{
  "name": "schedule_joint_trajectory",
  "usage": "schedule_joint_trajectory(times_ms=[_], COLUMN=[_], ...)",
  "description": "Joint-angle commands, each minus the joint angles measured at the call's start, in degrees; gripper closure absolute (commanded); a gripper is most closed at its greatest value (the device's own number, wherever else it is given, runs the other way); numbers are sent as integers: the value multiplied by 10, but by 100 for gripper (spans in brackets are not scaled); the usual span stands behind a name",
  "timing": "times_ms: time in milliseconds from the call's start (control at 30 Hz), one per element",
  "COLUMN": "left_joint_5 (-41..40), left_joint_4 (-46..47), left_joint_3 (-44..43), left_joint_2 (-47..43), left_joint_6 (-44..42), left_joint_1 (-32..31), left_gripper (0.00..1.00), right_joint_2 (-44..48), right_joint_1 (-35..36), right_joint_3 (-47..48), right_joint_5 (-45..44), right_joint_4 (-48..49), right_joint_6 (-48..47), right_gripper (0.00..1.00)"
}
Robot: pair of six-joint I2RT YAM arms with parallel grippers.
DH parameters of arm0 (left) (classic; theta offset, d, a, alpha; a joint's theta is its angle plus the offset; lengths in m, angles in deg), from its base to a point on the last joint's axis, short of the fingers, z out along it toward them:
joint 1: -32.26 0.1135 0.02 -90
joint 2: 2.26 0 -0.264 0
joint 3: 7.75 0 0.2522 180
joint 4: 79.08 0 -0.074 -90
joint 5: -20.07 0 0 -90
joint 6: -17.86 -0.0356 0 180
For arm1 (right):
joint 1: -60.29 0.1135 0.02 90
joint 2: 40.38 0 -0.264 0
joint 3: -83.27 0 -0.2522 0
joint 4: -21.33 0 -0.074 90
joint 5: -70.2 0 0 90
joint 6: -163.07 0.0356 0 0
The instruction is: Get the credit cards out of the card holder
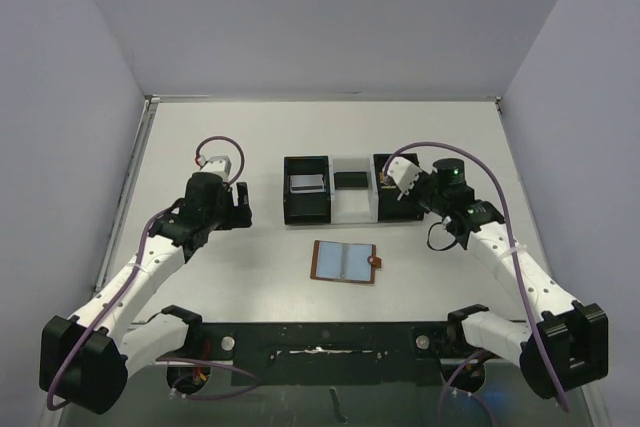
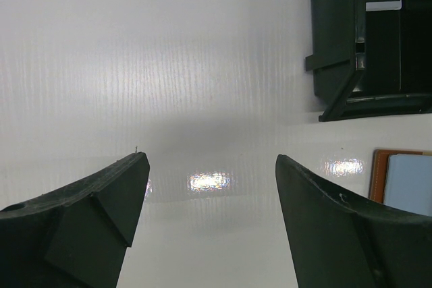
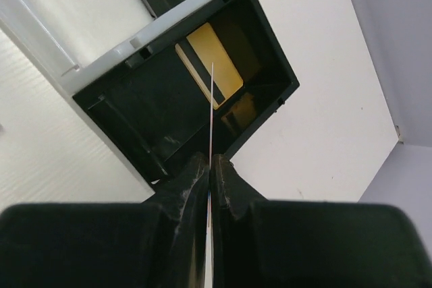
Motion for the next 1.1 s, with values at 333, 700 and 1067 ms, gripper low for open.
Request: schedule_joint_trajectory(times_ms=[333,700,1067], left_joint_5=[-6,-4,0], left_joint_4=[14,14,12], left_joint_3=[-18,-18,-19], left_joint_2=[10,8,10], left_joint_6=[-11,-12,-12], left_joint_1=[4,4,5], left_gripper=[24,24,24], right_joint_2=[-99,-144,-218], right_joint_1=[-2,5,2], right_joint_3=[42,80,114], right_joint_5=[22,32,27], right_joint_4=[88,47,51], right_joint_6=[-174,-225,-256], right_gripper=[100,100,100])
